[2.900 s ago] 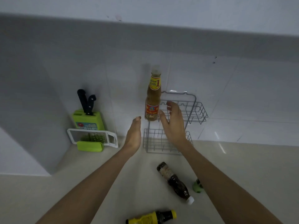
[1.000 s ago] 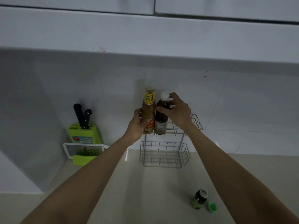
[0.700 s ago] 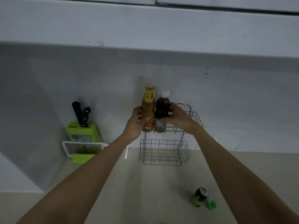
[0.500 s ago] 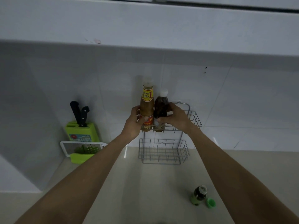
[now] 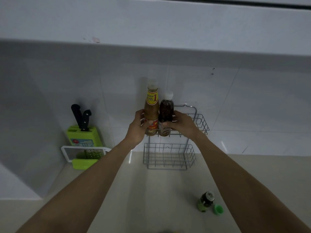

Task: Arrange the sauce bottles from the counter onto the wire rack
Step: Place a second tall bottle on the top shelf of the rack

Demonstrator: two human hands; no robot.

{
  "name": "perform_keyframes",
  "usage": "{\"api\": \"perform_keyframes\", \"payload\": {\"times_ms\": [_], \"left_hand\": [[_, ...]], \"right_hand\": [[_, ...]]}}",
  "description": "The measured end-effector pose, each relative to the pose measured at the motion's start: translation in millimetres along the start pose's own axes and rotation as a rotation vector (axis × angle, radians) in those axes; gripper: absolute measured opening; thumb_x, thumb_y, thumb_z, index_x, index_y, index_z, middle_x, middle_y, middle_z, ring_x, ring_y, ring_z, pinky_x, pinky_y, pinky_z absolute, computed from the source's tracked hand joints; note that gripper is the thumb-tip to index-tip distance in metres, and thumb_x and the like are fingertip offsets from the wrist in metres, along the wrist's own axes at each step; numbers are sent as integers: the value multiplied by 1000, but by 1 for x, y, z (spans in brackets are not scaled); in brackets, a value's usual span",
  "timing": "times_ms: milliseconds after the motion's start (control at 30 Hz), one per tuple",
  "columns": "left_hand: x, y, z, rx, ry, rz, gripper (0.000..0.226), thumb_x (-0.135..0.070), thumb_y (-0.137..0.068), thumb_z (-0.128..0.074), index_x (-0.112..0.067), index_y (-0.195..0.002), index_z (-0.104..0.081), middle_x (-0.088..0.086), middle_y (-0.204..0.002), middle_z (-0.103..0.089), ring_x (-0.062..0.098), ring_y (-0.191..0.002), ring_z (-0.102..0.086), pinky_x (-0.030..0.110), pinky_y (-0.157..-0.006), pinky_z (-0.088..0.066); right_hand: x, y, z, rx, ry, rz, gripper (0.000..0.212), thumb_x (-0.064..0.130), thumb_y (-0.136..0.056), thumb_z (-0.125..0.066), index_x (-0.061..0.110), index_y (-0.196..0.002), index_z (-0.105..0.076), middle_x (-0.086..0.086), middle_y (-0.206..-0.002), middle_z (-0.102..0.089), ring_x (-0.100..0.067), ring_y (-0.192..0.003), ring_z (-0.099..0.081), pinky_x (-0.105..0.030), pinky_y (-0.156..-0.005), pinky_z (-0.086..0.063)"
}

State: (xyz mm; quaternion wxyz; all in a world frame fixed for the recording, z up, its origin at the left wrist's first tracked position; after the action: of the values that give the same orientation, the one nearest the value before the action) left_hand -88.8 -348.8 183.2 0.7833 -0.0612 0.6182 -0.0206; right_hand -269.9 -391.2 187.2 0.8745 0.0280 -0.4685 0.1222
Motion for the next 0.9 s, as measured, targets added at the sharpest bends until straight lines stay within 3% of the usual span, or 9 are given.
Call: {"api": "perform_keyframes", "payload": {"times_ms": [200, 367, 567, 633, 700, 800, 867, 900], "left_hand": [[-1, 3, -1, -4, -8, -4, 50, -20, -97, -52, -18, -142, -29, 9, -142, -49, 28, -124, -53, 30, -91, -46], [-2, 4, -2, 0, -22, 0, 50, -21, -98, -51, -19, -143, -27, 10, -142, -49, 29, -126, -52, 35, -97, -46], [-3, 6, -5, 52, -65, -5, 59, -22, -97, -50, -21, -148, -20, 9, -150, -41, 30, -133, -45, 36, -103, -40], [-2, 11, -4, 27, -72, -5, 68, -24, -96, -53, -16, -151, -13, 7, -158, -27, 26, -141, -33, 29, -107, -31], [0, 21, 3, -74, -102, -5, 72, -26, -95, -56, -13, -152, -13, 6, -159, -22, 22, -144, -26, 29, -112, -24], [12, 47, 14, -193, -114, -27, 62, -25, -94, -58, -12, -146, -28, 4, -152, -35, 14, -136, -34, 34, -114, -30], [27, 69, 15, -173, -106, -33, 48, -20, -94, -57, -13, -138, -39, 1, -141, -45, 9, -126, -39, 31, -109, -34], [39, 81, 15, -132, -107, -9, 40, -17, -94, -57, -12, -133, -45, 0, -135, -50, 9, -122, -43, 29, -105, -36]], "right_hand": [[-2, 1, -3, -35, 29, 17, 59, 49, -74, -77, 27, -125, -58, 2, -120, -69, -16, -109, -65, -39, -98, -51], [3, 5, -3, -87, 55, 32, 57, 47, -79, -74, 24, -129, -55, 1, -120, -68, -11, -101, -64, -20, -80, -46], [6, 9, -5, -40, 31, 35, 71, 40, -78, -77, 16, -137, -46, -5, -130, -63, -23, -114, -62, -25, -87, -48], [11, 17, -7, -17, 24, 50, 88, 39, -76, -79, 15, -146, -32, -8, -144, -51, -25, -122, -57, -32, -95, -48], [13, 30, -3, -135, 77, 88, 97, 38, -76, -80, 15, -150, -22, -8, -152, -37, -25, -131, -45, -39, -105, -42], [13, 75, 1, -422, 60, 253, 70, 18, -86, -71, 17, -145, -33, -4, -143, -41, -17, -117, -51, -30, -97, -48], [2, 107, -16, -394, 89, 292, 50, 10, -89, -64, 17, -135, -45, 0, -129, -49, -11, -99, -57, -24, -85, -54], [-12, 119, -33, -273, 150, 276, 41, 11, -89, -64, 18, -128, -52, 3, -120, -53, -9, -93, -59, -25, -82, -56]]}}
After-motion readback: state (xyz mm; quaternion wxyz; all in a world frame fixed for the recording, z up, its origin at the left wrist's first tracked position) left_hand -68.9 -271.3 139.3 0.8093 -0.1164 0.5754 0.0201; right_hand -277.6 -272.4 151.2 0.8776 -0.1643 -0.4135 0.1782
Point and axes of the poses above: each hand's wrist, its own y-axis away from the middle knuckle, its own z-axis out of the back of the hand, x = y × z, the point moved 8 cm from there along -y, towards the middle knuckle
